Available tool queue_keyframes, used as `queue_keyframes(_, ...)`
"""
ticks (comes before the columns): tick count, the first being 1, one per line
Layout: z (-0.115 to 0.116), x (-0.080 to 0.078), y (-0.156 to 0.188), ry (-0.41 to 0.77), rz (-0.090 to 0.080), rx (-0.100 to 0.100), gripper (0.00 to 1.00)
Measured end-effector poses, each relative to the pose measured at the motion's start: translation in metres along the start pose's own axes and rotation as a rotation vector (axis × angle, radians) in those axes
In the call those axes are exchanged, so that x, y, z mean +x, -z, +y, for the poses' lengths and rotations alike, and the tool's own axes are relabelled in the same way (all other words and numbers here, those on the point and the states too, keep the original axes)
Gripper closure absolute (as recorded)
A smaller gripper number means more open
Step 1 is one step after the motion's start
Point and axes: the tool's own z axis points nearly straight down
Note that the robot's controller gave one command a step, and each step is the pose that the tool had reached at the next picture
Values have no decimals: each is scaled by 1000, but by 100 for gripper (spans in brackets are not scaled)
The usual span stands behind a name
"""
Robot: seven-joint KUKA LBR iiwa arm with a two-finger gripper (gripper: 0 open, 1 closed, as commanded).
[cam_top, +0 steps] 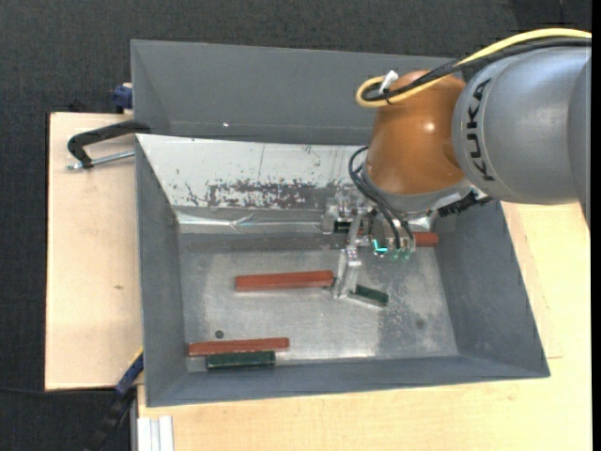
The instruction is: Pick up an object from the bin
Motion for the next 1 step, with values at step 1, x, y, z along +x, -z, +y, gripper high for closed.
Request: queue_keyframes(1,0,-2,5,0,-8,0,0)
